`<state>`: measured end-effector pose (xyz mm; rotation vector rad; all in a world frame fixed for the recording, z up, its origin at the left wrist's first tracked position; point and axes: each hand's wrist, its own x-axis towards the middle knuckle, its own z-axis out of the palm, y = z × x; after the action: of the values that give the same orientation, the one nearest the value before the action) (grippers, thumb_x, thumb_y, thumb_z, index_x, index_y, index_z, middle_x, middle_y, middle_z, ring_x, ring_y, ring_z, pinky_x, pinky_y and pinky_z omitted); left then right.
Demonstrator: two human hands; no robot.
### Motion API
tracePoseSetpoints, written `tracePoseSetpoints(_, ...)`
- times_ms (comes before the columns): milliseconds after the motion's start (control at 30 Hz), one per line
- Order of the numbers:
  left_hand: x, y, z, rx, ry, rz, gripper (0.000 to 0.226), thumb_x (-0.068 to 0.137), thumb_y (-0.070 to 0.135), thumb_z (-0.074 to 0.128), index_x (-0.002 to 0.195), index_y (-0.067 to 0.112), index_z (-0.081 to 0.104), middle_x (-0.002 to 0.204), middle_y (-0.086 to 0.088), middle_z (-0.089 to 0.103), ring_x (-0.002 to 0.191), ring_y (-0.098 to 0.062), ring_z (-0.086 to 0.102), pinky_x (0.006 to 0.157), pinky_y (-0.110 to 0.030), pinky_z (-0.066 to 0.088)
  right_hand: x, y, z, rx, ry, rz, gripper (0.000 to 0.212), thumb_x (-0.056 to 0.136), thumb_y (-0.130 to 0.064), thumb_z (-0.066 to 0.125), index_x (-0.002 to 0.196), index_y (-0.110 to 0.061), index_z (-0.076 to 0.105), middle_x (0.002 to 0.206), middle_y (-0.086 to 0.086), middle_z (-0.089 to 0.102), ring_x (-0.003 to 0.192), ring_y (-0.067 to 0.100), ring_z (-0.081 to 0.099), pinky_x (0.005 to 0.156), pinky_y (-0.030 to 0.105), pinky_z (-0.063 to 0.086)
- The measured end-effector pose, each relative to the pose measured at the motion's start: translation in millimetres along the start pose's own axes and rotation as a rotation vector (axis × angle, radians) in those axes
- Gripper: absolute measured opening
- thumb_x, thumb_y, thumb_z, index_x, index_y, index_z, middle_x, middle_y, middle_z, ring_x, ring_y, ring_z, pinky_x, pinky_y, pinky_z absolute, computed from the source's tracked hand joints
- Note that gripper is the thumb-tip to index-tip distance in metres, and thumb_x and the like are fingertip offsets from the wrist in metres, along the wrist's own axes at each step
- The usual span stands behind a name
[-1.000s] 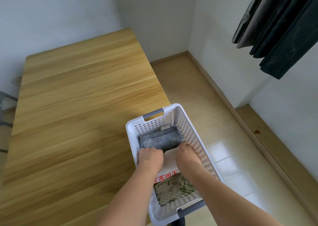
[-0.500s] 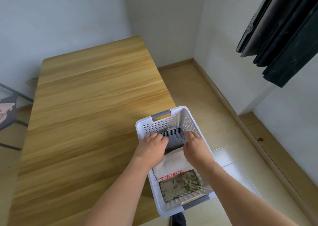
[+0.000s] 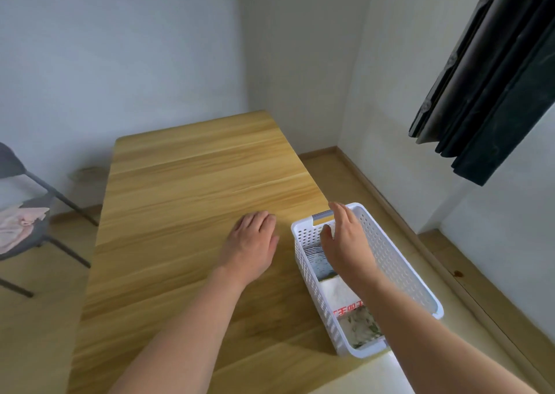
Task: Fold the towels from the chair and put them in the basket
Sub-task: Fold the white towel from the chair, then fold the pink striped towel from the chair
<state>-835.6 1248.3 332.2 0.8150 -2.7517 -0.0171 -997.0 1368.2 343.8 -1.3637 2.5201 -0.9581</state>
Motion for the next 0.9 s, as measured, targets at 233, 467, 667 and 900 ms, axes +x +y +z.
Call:
tracePoseSetpoints(233,-34,-79,-60,-0.033,0.035,0.072,0.042,0.092,0.029,0.055,0.128,0.006,0.053,0.129,-0.010,0.057,0.120,-0.029,0.051,0.104,-0.039,0.040,-36,-110,21,-0.047,0.059,0.039,0.049,0.092,-0.011,0.051,0.140,-0.005,0.040,0.144,0.010,0.043,0.130,0.027,0.042,0.107,0.034,0.034)
tracePoseSetpoints(467,-61,-158,-97,-0.059,0.066,-0.013,0.045,0.098,0.033,0.044,0.138,0.011,0.042,0.142,-0.006,0.045,0.132,-0.024,0.039,0.111,-0.036,0.031,-47,-182,43,-0.010,0.087,0.026,0.052,0.090,-0.008,0.051,0.141,-0.006,0.040,0.145,0.008,0.042,0.134,0.024,0.038,0.108,0.028,0.030)
tracePoseSetpoints(667,-111,-244,-131,-0.059,0.079,-0.005,0.042,0.098,0.029,0.044,0.136,0.010,0.044,0.140,-0.007,0.048,0.130,-0.026,0.041,0.109,-0.037,0.033,-74,-266,85,0.003,0.121,0.063,0.052,0.091,-0.010,0.049,0.142,-0.008,0.038,0.146,0.006,0.041,0.134,0.022,0.038,0.108,0.029,0.030)
tracePoseSetpoints(900,-169,-374,-179,-0.077,0.117,0.055,0.040,0.097,0.029,0.045,0.133,0.011,0.047,0.136,-0.007,0.051,0.126,-0.027,0.044,0.108,-0.038,0.036,-100,-411,153,-0.008,0.147,0.065,0.052,0.094,-0.013,0.047,0.144,-0.011,0.035,0.148,0.003,0.038,0.135,0.019,0.036,0.107,0.027,0.030)
